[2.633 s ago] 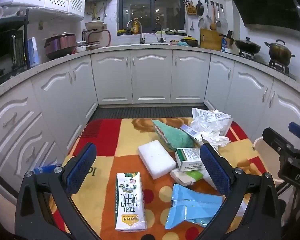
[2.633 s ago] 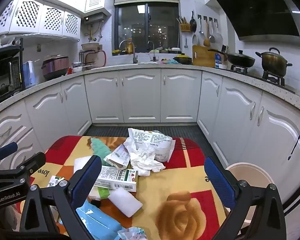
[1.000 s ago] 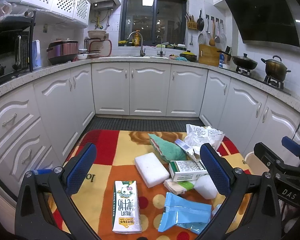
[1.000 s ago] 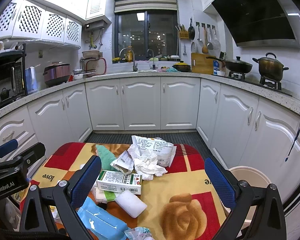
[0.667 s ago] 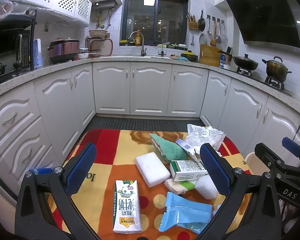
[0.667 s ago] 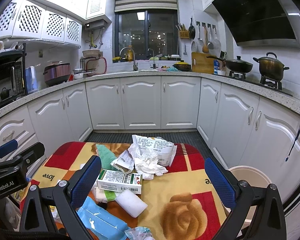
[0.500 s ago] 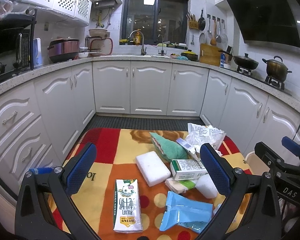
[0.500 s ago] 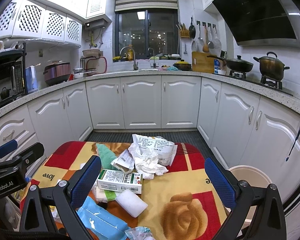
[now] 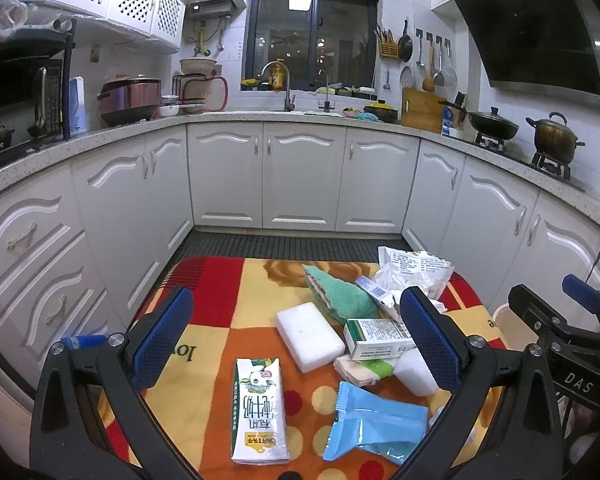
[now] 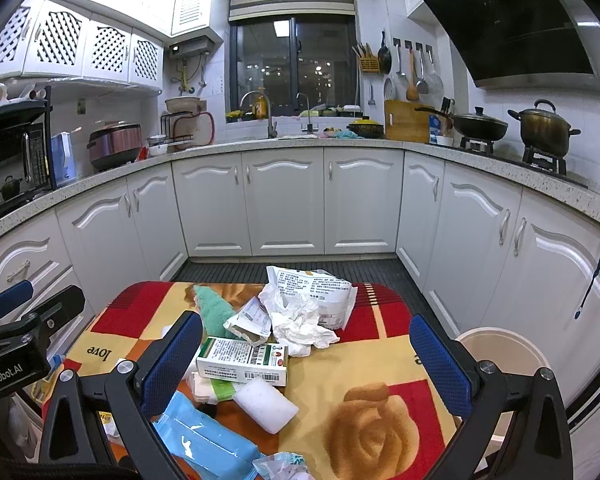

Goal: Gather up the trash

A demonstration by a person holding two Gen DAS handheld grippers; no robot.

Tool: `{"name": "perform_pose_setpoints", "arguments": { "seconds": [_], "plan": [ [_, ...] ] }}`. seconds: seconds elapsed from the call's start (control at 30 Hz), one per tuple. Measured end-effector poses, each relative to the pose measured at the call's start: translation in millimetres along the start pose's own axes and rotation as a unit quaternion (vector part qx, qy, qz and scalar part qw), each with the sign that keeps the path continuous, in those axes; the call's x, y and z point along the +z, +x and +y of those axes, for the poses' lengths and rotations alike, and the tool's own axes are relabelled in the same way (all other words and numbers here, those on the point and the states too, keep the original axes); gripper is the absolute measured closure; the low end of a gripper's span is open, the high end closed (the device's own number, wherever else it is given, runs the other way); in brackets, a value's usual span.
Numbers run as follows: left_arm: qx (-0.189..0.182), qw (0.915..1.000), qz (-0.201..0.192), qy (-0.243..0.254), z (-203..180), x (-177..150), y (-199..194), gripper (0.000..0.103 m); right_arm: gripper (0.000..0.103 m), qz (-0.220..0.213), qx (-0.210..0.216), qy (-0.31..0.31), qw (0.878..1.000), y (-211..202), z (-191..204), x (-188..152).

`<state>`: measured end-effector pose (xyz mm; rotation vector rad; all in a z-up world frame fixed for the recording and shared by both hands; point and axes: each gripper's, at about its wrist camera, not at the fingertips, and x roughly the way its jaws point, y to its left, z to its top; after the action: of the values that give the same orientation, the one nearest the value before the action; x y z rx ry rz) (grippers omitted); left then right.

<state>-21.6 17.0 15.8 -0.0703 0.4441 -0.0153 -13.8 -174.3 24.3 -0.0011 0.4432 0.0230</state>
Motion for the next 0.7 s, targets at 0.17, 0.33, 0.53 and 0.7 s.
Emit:
{"name": "perform_pose_setpoints", "arguments": {
  "seconds": [0.17, 0.33, 0.53, 0.7],
  "plan": [
    [0.002, 1.0, 0.005, -0.006, 4.6, -1.4, 1.0, 0.0, 0.0, 0.003, 0.001, -0.002, 1.0, 2.0, 0.2, -0.1],
    [0.002, 0.9999, 0.01, -0.006, 5.3, -3.2, 3.1, 0.0, 0.0, 0.006, 0.002, -0.002, 1.0, 4.9, 1.2, -2.5],
    [0.0, 0.9999, 0.012, -0.006, 4.6, -4.7, 3.8, 0.0, 0.0, 0.008, 0.002, -0.001, 1.0, 7.0, 0.7, -4.7],
    [0.0, 0.9999, 0.012, -0.007, 4.2, -4.8, 3.7, 0.0, 0.0, 0.011, 0.002, 0.001, 1.0, 7.4, -0.3, -7.5]
  ]
}}
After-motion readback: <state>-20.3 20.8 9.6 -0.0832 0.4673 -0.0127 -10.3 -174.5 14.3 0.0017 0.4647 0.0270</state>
